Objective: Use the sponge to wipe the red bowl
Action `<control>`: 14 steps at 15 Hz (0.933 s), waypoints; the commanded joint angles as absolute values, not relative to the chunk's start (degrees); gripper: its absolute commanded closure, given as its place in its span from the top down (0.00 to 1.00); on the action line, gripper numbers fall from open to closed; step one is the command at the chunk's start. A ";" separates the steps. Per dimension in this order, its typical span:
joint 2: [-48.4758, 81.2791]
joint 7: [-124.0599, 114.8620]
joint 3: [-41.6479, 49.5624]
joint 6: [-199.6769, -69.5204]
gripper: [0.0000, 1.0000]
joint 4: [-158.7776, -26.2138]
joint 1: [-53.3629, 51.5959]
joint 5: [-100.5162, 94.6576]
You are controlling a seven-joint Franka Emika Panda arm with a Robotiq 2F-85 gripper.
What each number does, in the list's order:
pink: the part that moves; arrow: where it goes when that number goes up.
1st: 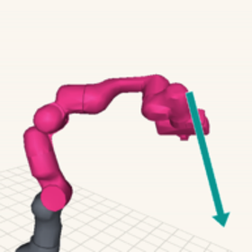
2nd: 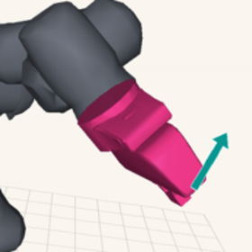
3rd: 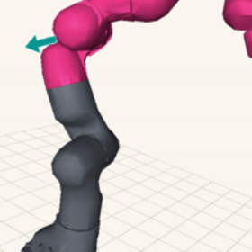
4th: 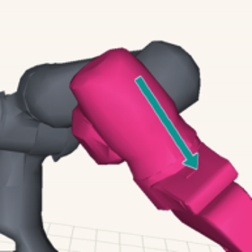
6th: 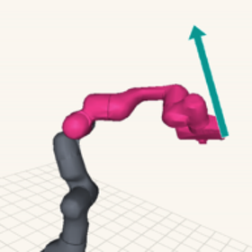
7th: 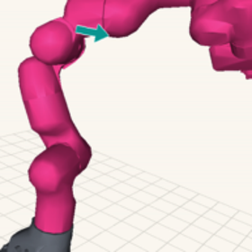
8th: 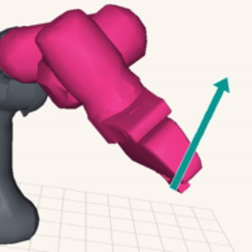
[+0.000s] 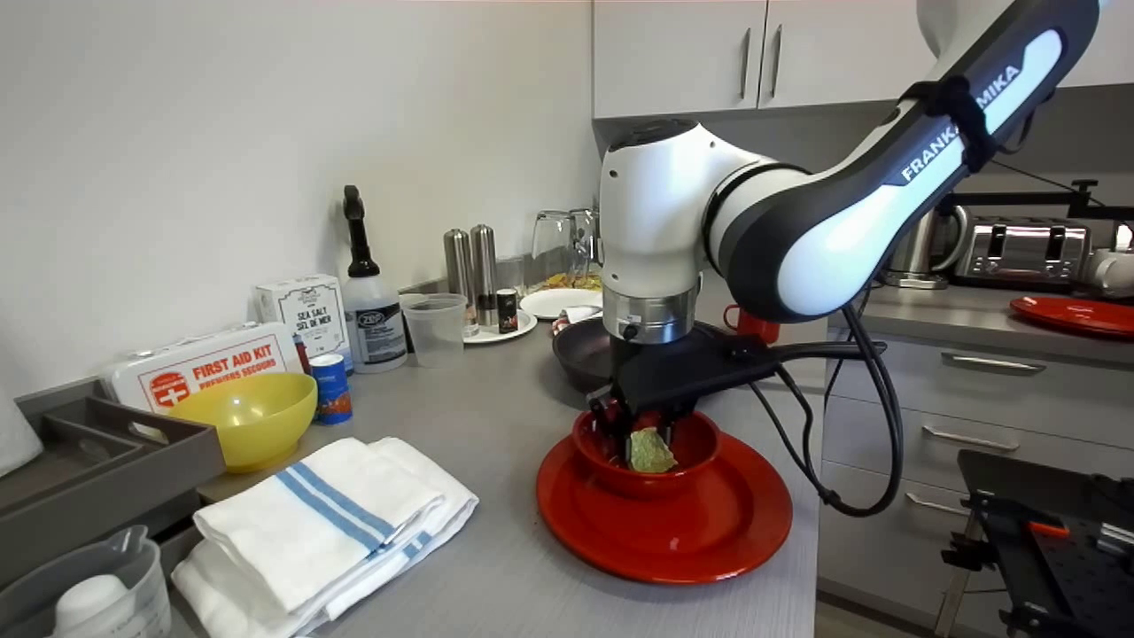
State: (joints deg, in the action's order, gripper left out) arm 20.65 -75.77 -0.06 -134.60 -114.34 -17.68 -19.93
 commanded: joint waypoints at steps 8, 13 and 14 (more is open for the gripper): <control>18.27 -88.54 1.78 -138.03 0.23 -117.60 -20.17 -35.40; 17.68 -94.51 0.89 -137.74 0.23 -118.00 -19.58 -42.55; 17.58 -95.49 0.66 -137.61 0.23 -118.09 -19.45 -43.59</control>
